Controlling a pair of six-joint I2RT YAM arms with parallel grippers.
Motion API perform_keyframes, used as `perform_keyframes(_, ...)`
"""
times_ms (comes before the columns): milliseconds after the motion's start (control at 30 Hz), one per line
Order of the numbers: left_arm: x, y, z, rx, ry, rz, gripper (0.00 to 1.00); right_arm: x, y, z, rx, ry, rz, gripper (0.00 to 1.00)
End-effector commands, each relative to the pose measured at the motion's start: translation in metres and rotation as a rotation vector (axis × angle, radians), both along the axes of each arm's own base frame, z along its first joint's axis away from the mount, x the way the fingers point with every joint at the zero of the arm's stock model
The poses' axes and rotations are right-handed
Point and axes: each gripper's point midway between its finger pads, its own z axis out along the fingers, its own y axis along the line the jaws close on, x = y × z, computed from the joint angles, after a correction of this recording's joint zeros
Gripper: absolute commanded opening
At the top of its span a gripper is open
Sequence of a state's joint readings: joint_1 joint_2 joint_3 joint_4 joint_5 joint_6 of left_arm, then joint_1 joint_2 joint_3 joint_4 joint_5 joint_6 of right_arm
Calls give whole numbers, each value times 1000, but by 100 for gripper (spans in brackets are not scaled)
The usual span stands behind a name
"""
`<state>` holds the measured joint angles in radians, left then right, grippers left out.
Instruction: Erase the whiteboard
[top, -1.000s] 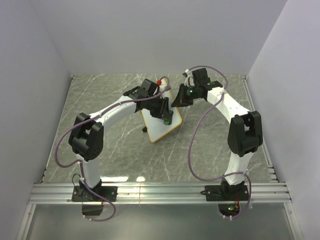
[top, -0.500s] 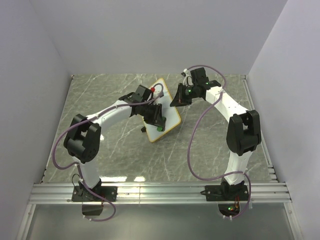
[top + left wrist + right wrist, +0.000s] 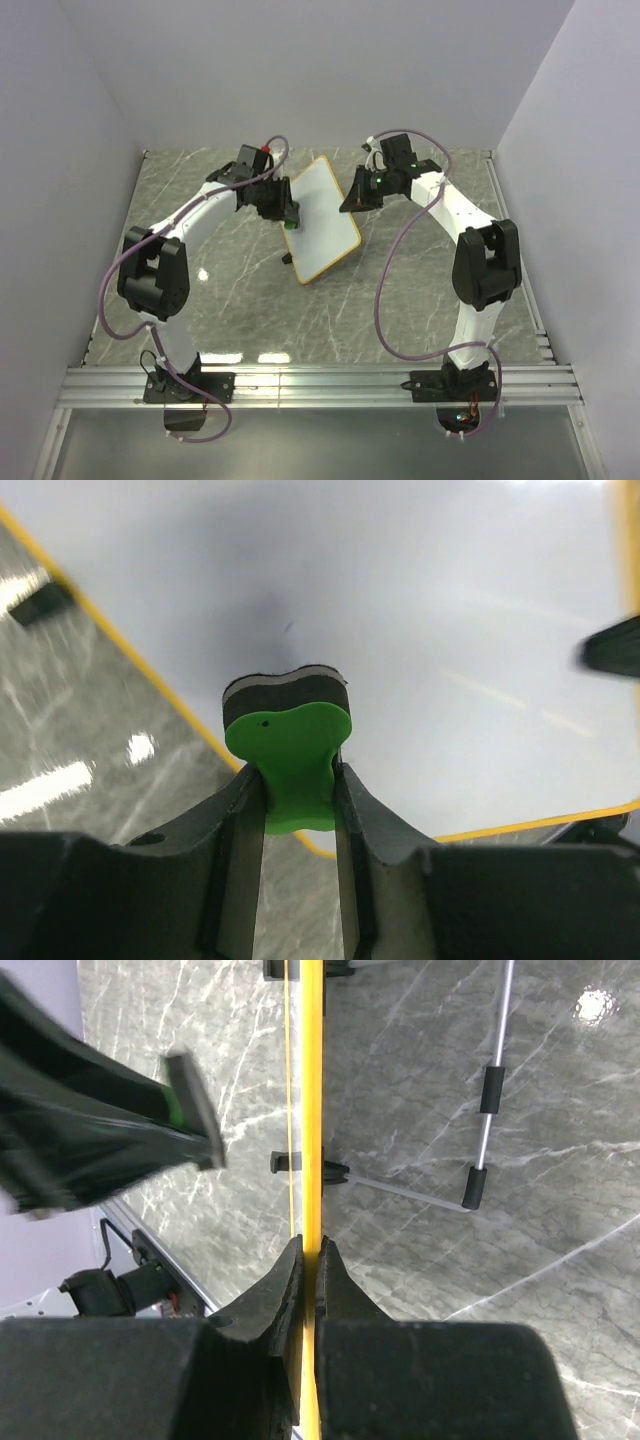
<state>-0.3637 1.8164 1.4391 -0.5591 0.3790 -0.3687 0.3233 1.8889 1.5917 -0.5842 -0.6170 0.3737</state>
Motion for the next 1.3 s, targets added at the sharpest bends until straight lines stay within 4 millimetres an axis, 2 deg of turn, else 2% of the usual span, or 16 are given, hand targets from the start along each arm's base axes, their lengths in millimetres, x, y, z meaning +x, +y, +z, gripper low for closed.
perform_keyframes(0,24,-4,44,11,-130,14,0,4,11,9,5,-21,20,0)
perform_keyframes(33,29,1,48,32,-145,44,0,5,10,10,-2,-26,13,1)
perform_keyframes(67,34,7,50,56,-154,76,0,7,8,11,-9,-31,12,28)
perform_keyframes(133,50,37,46,178,-159,206,0,10,5,14,-33,-51,-6,59)
perform_keyframes(167,57,49,47,217,-162,253,0,12,2,17,-44,-59,-18,84)
perform_keyframes(200,55,61,39,256,-131,272,0,13,-1,18,-54,-66,-29,94)
perform_keyframes(333,55,114,-5,441,-13,361,0,20,-22,30,-116,-105,-109,98)
perform_keyframes(467,32,145,-55,514,117,390,0,26,-50,43,-168,-127,-221,100)
perform_keyframes(600,18,164,-81,497,198,444,0,29,-87,60,-214,-159,-352,100)
perform_keyframes(733,12,164,-94,478,229,436,34,23,-113,95,-200,-232,-418,100)
perform_keyframes(833,10,164,-98,481,245,440,44,14,-126,114,-211,-269,-436,100)
perform_keyframes(900,10,167,-97,496,259,453,58,4,-135,128,-205,-299,-456,100)
perform_keyframes(933,13,167,-93,498,253,459,71,-1,-138,126,-209,-291,-466,100)
perform_keyframes(1000,10,176,-83,547,262,494,78,-12,-145,138,-196,-313,-498,100)
perform_keyframes(1133,23,181,-26,532,168,570,99,-28,-149,162,-164,-380,-534,100)
perform_keyframes(1267,32,165,32,405,62,538,99,-40,-152,197,-117,-465,-564,100)
